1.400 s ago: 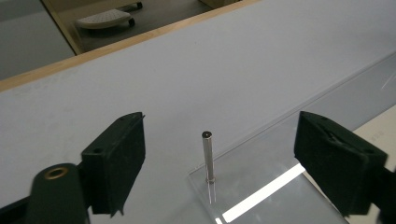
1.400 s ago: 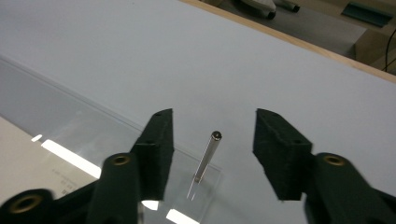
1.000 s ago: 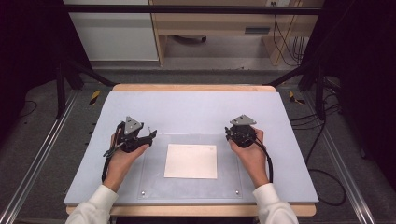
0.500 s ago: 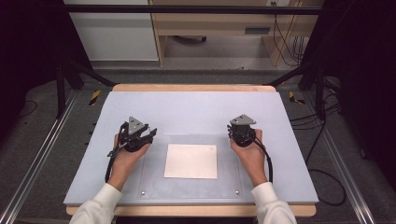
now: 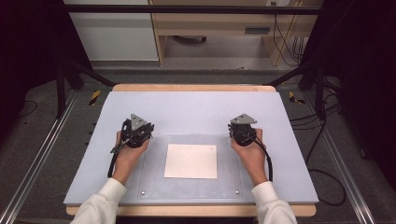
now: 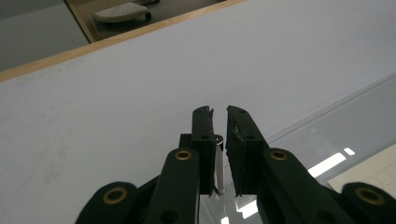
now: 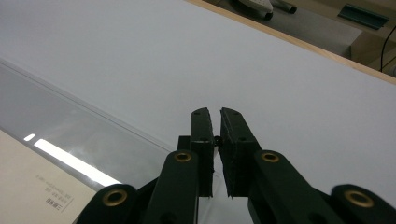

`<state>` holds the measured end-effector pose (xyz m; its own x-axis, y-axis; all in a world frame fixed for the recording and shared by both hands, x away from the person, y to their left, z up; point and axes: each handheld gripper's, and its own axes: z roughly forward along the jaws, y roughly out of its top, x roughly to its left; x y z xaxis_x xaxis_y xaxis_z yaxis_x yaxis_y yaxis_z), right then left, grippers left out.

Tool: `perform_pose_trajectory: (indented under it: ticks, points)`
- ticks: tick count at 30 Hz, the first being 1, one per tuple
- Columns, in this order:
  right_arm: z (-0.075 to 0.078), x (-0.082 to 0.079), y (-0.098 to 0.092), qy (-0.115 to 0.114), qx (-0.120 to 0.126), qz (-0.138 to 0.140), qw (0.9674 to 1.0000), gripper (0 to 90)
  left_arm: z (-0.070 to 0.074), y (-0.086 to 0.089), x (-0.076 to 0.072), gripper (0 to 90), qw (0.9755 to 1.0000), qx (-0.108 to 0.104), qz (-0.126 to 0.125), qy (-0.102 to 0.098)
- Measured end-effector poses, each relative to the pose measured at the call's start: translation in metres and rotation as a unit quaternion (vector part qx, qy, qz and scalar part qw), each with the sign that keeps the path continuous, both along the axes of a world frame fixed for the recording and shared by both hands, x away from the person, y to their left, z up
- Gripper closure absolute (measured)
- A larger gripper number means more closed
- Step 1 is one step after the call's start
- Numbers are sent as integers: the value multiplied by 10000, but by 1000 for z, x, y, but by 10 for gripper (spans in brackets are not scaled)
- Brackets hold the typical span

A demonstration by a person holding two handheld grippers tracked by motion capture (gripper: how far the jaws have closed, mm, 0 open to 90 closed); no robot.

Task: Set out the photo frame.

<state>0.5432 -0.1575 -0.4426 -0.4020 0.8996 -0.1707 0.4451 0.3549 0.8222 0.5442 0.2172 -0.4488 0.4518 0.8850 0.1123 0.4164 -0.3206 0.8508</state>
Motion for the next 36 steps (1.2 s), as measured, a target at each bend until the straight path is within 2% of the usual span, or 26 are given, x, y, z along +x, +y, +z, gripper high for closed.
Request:
perform_pose_trajectory:
  ticks: [8,15,23,36]
  points:
    - [2,-1,-1,-58,99,-26,9999,842,0,1,1,836,10000,8,-31,93]
    - [5,1,0,82,60,-33,9999,855,3,1,4,840,9997,83,-73,205]
    - [13,8,2,483,60,-112,9988,860,6,2,9,845,9988,75,-130,455]
    - [20,19,4,908,8,-137,9958,861,13,3,20,848,9960,182,-260,833]
